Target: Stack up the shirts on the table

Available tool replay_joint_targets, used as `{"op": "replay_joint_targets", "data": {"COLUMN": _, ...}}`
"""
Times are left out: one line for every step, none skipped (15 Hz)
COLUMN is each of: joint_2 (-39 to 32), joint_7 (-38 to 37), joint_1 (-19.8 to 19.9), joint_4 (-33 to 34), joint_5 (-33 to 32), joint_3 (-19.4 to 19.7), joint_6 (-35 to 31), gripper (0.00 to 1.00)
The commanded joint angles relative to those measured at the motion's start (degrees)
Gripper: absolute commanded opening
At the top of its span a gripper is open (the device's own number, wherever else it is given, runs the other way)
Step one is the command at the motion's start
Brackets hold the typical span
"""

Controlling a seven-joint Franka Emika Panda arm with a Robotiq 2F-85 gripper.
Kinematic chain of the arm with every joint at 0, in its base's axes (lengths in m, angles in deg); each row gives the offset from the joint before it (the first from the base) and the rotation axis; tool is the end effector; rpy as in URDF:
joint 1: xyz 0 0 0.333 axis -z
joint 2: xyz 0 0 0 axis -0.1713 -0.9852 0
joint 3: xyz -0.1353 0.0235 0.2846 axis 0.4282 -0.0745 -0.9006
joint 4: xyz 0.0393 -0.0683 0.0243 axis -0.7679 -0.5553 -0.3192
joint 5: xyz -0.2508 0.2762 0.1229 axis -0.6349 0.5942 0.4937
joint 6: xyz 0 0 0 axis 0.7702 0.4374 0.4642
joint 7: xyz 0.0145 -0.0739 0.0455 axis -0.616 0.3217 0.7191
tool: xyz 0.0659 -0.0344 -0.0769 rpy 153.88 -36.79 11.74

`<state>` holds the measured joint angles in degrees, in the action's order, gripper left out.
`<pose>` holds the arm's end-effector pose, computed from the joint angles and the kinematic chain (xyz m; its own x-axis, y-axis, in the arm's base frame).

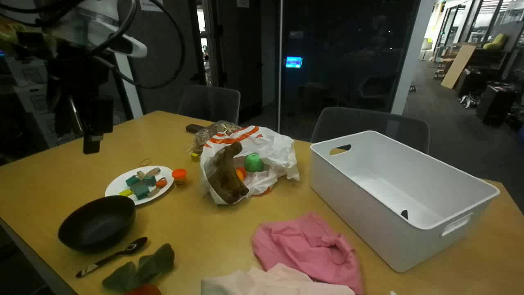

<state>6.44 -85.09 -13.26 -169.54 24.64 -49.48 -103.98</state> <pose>0.3496 0.0649 0.5586 0.9571 -0.1052 -0.2699 -0.1532 -0.9746 -0.1633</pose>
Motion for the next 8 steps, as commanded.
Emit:
{"op": "replay_joint_targets", "data": {"joint_2": -0.03, "joint_7": 0.50, "joint_1": 1.29, "joint_4": 0.32, "joint_5": 0.38, "joint_3": -0.95, "joint_6": 0.26, "gripper": 1.00}}
{"op": "replay_joint_targets", "data": {"joint_2": 0.00, "joint_7": 0.50, "joint_1": 1.29, "joint_4": 0.51, "joint_5": 0.38, "joint_3": -0.95, "joint_6": 0.26, "gripper": 1.00}}
{"op": "replay_joint_targets", "data": {"joint_2": 0.12, "joint_7": 0.51, "joint_1": 1.29, "joint_4": 0.59, "joint_5": 0.38, "joint_3": -0.95, "joint_6": 0.27, "gripper": 1.00}}
{"op": "replay_joint_targets", "data": {"joint_2": 0.23, "joint_7": 0.51, "joint_1": 1.30, "joint_4": 0.60, "joint_5": 0.39, "joint_3": -0.95, "joint_6": 0.27, "gripper": 1.00}}
{"op": "replay_joint_targets", "data": {"joint_2": 0.35, "joint_7": 0.62, "joint_1": 1.39, "joint_4": 0.08, "joint_5": -0.47, "joint_3": -1.31, "joint_6": -0.82, "gripper": 1.00}}
{"op": "replay_joint_targets", "data": {"joint_2": -0.74, "joint_7": 0.81, "joint_1": 1.57, "joint_4": -0.16, "joint_5": -1.15, "joint_3": -1.35, "joint_6": -0.65, "gripper": 1.00}}
{"op": "replay_joint_targets", "data": {"joint_2": -1.90, "joint_7": -0.11, "joint_1": 2.34, "joint_4": -0.61, "joint_5": -1.73, "joint_3": -1.37, "joint_6": -1.47, "gripper": 1.00}}
{"op": "replay_joint_targets", "data": {"joint_2": -3.25, "joint_7": -1.79, "joint_1": 3.78, "joint_4": -1.49, "joint_5": -2.51, "joint_3": -1.07, "joint_6": -3.46, "gripper": 1.00}}
